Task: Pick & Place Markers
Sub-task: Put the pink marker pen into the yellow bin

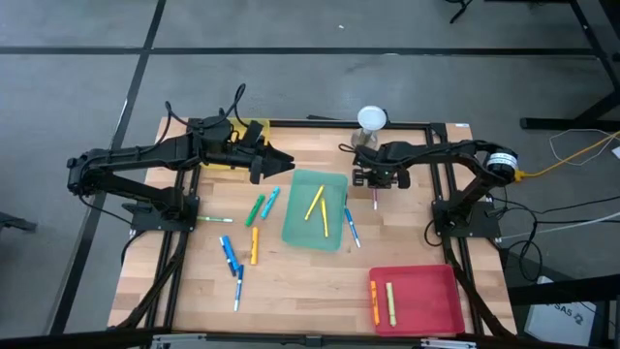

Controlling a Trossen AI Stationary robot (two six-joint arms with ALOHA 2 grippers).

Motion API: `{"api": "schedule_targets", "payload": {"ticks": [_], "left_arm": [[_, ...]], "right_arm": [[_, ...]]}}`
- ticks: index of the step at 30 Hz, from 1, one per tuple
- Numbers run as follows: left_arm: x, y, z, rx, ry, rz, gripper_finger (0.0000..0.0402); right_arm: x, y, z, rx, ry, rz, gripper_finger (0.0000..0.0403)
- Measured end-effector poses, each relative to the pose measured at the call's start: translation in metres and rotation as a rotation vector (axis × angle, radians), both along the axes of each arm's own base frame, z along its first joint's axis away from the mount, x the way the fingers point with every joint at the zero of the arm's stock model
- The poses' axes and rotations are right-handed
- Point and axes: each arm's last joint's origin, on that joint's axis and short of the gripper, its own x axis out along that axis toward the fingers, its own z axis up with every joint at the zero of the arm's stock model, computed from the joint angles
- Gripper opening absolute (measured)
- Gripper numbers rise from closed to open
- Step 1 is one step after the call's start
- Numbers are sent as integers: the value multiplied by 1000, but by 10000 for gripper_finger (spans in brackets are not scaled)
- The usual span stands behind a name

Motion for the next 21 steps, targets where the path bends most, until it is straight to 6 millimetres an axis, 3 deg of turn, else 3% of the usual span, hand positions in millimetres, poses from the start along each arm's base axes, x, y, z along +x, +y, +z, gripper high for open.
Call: {"api": "schedule_targets", "payload": {"ticks": [11,21], "left_arm": [[0,0,1,3,-12,0,212],[0,0,1,12,-12,-1,212]], "right_arm": [[23,-3,34,-73,-111,118,34],[42,1,117,-310,-301,208,34]]}}
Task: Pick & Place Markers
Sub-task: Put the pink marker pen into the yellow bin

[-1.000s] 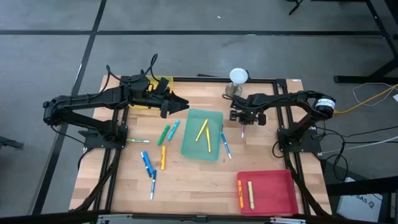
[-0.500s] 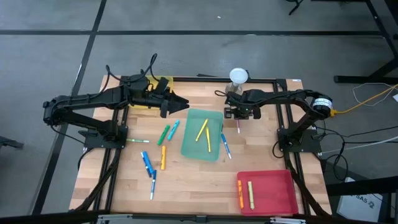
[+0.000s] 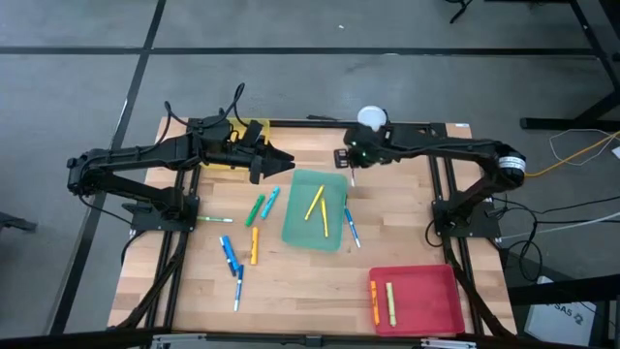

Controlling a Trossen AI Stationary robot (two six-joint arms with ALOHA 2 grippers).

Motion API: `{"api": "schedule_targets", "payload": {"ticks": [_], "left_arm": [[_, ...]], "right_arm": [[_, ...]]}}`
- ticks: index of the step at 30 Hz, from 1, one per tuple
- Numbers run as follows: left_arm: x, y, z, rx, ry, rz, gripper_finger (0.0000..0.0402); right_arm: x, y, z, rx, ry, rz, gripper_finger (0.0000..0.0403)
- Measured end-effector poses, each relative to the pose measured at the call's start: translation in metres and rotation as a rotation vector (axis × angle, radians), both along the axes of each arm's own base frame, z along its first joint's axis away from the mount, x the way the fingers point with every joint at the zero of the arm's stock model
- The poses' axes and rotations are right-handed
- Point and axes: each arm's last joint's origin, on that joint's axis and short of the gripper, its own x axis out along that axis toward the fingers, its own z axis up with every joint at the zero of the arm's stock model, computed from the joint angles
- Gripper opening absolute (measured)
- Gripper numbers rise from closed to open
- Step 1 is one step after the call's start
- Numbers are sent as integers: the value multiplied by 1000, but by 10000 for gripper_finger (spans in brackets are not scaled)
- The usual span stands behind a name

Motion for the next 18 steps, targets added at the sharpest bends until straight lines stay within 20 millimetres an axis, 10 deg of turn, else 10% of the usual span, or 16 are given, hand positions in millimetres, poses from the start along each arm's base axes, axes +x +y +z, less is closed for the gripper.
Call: {"api": "schedule_targets", "payload": {"ticks": [18], "left_arm": [[1,0,15,240,-154,-10,212]], "right_arm": [[6,46,169,-413,-419,250,34]]}}
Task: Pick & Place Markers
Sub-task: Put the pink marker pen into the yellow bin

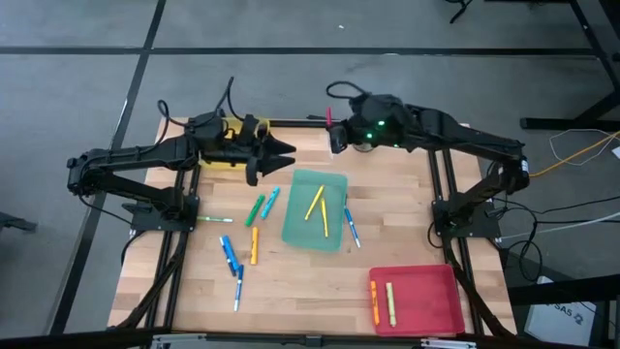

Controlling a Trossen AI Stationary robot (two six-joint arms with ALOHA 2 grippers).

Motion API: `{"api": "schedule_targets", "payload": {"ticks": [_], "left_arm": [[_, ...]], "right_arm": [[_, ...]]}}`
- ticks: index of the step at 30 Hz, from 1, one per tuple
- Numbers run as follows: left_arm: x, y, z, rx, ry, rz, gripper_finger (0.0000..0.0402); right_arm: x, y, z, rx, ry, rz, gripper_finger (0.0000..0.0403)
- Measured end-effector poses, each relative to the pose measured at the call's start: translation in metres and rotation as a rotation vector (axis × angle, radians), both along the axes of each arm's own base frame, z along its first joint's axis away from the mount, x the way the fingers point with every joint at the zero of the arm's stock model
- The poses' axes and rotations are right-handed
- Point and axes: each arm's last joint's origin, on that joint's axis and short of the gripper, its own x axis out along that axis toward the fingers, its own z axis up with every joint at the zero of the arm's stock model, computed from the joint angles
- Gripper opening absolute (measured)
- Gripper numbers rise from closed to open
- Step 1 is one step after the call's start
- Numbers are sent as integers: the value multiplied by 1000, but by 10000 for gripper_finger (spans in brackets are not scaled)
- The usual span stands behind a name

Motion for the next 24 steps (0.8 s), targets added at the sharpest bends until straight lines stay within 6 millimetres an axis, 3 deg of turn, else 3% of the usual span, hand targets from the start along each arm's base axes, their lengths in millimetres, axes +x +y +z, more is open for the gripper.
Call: {"api": "schedule_targets", "payload": {"ticks": [5,9,24], "left_arm": [[2,-2,5,39,-64,-21,212],[5,-5,8,75,-109,-49,216],[34,-15,-6,37,-118,-131,271]], "right_arm": [[-3,19,36,-91,-163,87,34],[-6,33,53,-145,-240,137,34],[-5,62,58,-183,-278,209,34]]}}
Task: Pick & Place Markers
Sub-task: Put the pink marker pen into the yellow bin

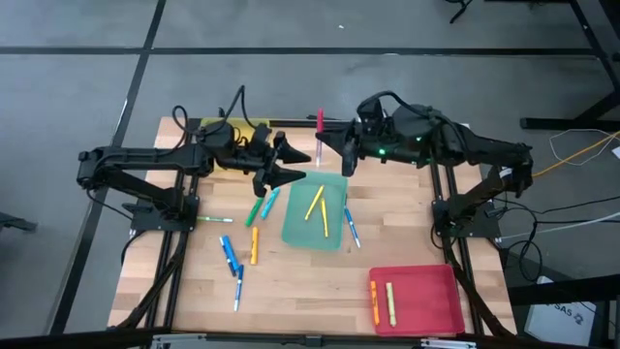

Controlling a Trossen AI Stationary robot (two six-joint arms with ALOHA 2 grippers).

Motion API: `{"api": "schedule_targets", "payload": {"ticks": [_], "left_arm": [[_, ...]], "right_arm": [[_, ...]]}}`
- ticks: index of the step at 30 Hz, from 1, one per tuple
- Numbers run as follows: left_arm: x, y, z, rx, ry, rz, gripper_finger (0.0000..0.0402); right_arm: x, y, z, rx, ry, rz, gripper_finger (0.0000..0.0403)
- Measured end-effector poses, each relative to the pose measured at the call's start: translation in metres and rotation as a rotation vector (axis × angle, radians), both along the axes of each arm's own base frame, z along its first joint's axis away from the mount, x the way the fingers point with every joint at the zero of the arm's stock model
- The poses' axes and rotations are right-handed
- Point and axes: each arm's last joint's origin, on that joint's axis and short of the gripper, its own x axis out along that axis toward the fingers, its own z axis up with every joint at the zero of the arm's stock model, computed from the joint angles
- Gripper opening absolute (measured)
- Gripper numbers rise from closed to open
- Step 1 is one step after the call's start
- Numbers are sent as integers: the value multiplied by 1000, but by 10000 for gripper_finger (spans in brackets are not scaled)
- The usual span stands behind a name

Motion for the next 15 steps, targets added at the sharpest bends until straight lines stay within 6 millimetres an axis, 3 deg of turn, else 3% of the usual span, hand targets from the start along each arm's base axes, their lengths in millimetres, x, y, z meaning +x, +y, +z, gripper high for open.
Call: {"api": "schedule_targets", "payload": {"ticks": [9,15], "left_arm": [[0,1,1,5,-18,17,267],[0,2,2,0,-22,49,269]], "right_arm": [[-1,11,0,0,-3,4,34],[12,15,-7,5,12,-9,34]]}}
